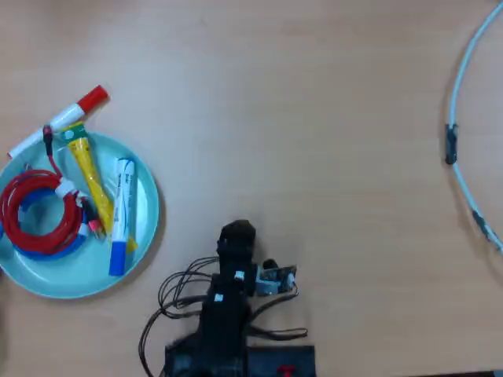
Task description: Pick up the blue pen and put it in the green bowl
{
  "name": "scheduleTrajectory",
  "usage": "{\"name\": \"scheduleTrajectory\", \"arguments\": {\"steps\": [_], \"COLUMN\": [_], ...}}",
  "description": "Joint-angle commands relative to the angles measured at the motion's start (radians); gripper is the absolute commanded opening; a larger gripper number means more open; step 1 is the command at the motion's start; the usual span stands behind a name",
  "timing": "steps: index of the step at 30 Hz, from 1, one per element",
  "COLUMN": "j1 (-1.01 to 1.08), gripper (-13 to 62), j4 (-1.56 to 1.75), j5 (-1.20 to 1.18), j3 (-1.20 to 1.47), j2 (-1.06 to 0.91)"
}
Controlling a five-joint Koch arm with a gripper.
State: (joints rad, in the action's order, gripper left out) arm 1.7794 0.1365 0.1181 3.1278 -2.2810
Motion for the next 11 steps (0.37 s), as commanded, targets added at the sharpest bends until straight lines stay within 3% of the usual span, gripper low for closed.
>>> {"name": "scheduleTrajectory", "arguments": {"steps": [1, 11], "j1": [-0.002, -0.006], "gripper": [-7.6, -7.6], "j4": [0.049, -0.046], "j5": [-0.008, -0.006], "j3": [0.028, 0.028], "j2": [-0.081, -0.071]}}
